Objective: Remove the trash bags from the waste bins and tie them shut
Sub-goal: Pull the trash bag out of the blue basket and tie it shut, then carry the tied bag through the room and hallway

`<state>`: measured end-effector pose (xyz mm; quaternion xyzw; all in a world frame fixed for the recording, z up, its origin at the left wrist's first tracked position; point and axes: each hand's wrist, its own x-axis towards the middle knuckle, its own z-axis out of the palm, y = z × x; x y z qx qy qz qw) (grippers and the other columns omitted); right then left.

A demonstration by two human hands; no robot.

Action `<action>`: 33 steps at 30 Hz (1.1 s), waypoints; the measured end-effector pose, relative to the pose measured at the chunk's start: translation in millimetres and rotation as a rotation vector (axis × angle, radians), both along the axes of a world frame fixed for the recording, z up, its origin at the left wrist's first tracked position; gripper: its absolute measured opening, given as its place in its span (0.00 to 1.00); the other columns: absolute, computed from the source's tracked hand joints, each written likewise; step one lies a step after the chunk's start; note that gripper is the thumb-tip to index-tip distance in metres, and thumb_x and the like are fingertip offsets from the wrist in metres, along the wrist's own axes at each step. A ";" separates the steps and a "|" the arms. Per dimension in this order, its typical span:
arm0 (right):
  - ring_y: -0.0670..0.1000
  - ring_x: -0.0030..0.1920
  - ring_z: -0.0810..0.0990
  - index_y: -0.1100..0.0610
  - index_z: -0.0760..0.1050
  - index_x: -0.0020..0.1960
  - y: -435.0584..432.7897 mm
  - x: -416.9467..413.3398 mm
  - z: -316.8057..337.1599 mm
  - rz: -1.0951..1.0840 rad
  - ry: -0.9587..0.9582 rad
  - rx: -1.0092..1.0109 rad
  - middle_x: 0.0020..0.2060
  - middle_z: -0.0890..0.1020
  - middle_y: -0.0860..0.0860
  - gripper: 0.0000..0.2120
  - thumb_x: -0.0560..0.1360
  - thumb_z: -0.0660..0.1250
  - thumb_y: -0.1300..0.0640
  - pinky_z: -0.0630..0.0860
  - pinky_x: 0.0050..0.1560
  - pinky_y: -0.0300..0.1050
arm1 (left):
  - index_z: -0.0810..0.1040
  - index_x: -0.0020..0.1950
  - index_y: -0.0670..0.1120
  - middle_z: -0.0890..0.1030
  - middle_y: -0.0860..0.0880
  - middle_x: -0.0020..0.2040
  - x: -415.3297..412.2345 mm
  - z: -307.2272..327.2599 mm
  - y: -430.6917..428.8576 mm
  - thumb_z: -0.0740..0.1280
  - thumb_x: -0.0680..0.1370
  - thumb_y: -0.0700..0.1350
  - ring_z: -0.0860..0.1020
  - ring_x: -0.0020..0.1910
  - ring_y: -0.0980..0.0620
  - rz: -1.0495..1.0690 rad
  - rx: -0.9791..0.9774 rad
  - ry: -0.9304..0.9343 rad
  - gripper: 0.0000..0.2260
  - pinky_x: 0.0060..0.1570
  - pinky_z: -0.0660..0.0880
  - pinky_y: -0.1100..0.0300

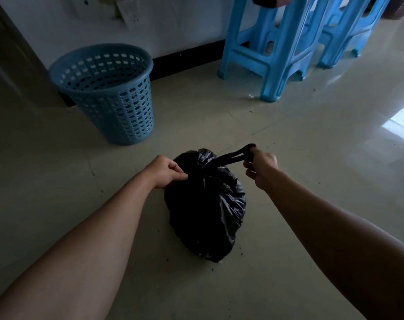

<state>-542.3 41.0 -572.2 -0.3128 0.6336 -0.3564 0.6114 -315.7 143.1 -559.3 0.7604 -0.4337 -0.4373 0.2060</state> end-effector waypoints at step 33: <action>0.56 0.40 0.77 0.55 0.77 0.46 145.4 -111.7 380.0 0.978 0.939 0.146 0.41 0.79 0.53 0.09 0.73 0.64 0.50 0.68 0.36 0.41 | 0.76 0.38 0.49 0.79 0.47 0.37 -121.6 344.5 146.6 0.68 0.72 0.43 0.81 0.44 0.43 0.002 0.430 -0.102 0.03 0.42 0.73 0.58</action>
